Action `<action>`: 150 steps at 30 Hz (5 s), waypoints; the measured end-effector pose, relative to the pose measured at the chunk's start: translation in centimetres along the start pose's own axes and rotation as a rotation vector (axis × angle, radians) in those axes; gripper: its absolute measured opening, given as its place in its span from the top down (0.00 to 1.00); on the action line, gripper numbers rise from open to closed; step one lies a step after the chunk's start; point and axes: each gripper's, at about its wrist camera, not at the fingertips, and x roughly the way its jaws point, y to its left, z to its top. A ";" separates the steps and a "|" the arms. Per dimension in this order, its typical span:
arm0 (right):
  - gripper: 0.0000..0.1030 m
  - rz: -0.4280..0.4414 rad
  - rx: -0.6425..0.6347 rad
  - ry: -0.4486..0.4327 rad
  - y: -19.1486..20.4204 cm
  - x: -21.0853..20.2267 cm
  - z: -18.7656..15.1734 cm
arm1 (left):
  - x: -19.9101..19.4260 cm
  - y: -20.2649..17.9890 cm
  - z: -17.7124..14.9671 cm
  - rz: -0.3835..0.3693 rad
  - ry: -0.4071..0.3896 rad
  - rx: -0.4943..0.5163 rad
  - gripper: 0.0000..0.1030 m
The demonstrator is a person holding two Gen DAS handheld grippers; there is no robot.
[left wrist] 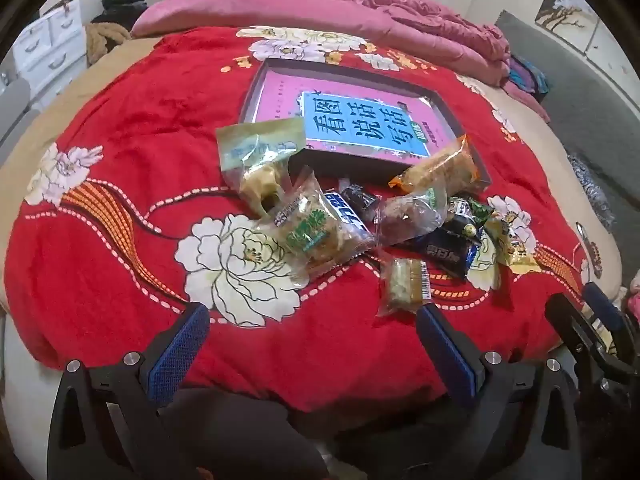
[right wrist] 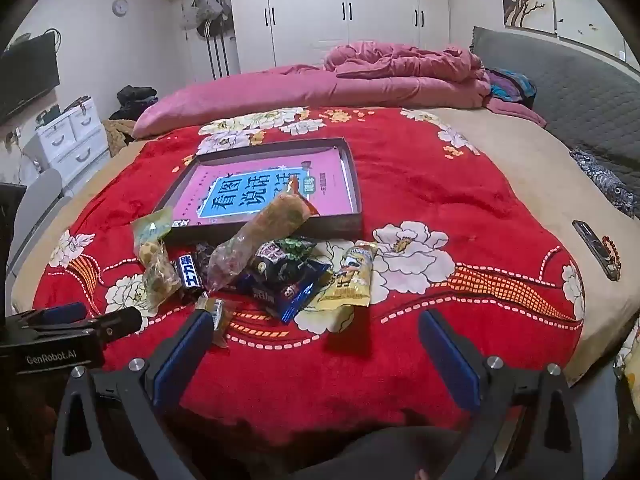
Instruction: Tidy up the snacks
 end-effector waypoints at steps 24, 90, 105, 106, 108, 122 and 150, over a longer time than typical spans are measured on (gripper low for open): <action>0.00 -0.004 -0.001 -0.007 0.1 -0.3 -0.2 | 0.1 -0.4 -0.2 -0.073 0.016 0.019 0.01; 0.00 -0.014 0.046 -0.008 -0.9 0.5 0.4 | 1.2 -2.0 -0.3 -0.126 0.047 0.077 0.01; 0.00 -0.067 0.122 -0.008 -3.2 2.8 2.1 | 3.3 -4.0 0.0 -0.129 0.081 0.085 0.01; 0.00 -0.073 0.126 -0.005 -3.5 3.1 2.3 | 3.6 -4.2 0.1 -0.131 0.089 0.086 0.01; 0.00 -0.072 0.137 0.005 -4.0 4.1 2.8 | 4.0 -4.4 0.2 -0.144 0.100 0.080 0.01; 0.33 -0.076 0.126 0.183 -4.7 10.8 3.5 | 5.6 -4.9 0.5 -0.196 0.118 0.054 0.15; 0.75 0.064 0.268 0.161 -6.9 12.2 3.5 | 8.2 -6.2 0.8 -0.295 0.182 0.049 0.61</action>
